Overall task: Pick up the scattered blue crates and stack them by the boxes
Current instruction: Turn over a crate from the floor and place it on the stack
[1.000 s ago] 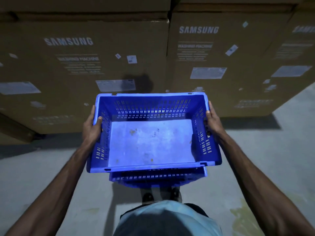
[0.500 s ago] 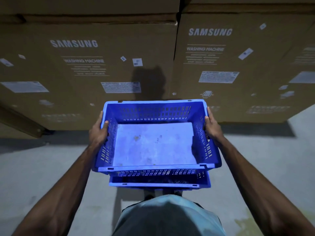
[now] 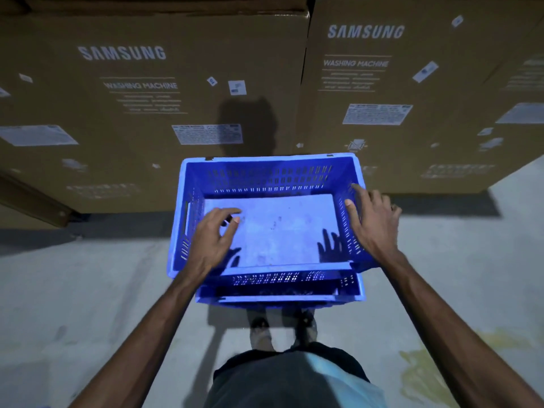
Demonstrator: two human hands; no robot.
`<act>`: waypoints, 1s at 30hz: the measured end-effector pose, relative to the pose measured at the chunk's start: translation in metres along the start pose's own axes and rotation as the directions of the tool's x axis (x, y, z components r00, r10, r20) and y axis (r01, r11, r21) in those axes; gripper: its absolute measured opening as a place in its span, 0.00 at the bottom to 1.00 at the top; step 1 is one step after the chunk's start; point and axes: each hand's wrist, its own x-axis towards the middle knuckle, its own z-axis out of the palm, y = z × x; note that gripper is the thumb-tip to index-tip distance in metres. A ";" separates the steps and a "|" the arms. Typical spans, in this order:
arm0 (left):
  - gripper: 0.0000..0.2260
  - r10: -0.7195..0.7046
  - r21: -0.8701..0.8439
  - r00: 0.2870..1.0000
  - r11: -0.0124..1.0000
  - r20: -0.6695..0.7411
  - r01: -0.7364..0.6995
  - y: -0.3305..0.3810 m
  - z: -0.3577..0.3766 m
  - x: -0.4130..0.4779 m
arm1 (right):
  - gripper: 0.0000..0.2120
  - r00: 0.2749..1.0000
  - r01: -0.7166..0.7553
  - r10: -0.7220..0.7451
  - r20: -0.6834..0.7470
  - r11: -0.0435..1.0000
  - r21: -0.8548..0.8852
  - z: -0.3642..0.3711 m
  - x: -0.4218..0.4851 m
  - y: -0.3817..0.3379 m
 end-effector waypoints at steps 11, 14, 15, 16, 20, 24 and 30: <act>0.20 0.046 0.401 0.976 0.907 0.214 -0.131 0.017 0.025 -0.066 | 0.30 0.893 0.368 -0.395 0.216 0.917 0.155 0.015 -0.089 -0.039; 0.26 -0.085 0.482 0.959 0.874 0.271 -0.058 0.012 0.016 -0.075 | 0.31 0.858 0.424 -0.449 0.251 0.893 0.147 0.023 -0.100 -0.033; 0.28 -0.117 0.533 0.948 0.844 0.297 -0.063 0.009 0.013 -0.078 | 0.31 0.847 0.438 -0.463 0.261 0.886 0.151 0.026 -0.102 -0.032; 0.31 -0.136 0.576 0.938 0.814 0.320 -0.078 0.007 0.010 -0.081 | 0.32 0.832 0.465 -0.488 0.262 0.873 0.149 0.030 -0.103 -0.029; 0.35 -0.127 0.641 0.926 0.754 0.356 -0.143 0.005 0.010 -0.083 | 0.27 0.775 0.585 -0.590 0.224 0.805 0.098 0.040 -0.105 -0.026; 0.36 -0.098 0.644 0.942 0.752 0.320 -0.141 0.000 0.015 -0.083 | 0.22 0.757 0.634 -0.625 0.191 0.773 0.015 0.042 -0.100 -0.028; 0.33 0.013 0.731 0.976 0.660 0.219 -0.173 0.002 0.028 -0.088 | 0.24 0.727 0.671 -0.633 0.267 0.738 -0.074 0.040 -0.086 -0.025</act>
